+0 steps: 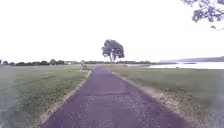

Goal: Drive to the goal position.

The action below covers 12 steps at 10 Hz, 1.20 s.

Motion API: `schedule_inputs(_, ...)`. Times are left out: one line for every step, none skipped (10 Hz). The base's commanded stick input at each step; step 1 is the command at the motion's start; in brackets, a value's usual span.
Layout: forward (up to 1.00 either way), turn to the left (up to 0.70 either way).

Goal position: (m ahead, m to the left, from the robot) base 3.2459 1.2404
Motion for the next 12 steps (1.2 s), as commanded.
schedule_inputs(0.70,0.00)
schedule_inputs(0.70,0.00)
schedule_inputs(0.70,0.00)
schedule_inputs(0.70,0.00)
schedule_inputs(0.70,0.00)
schedule_inputs(0.70,0.00)
schedule_inputs(0.70,0.00)
schedule_inputs(0.70,0.00)
schedule_inputs(0.70,0.00)
schedule_inputs(0.70,0.00)
schedule_inputs(0.70,0.00)
schedule_inputs(0.70,0.00)
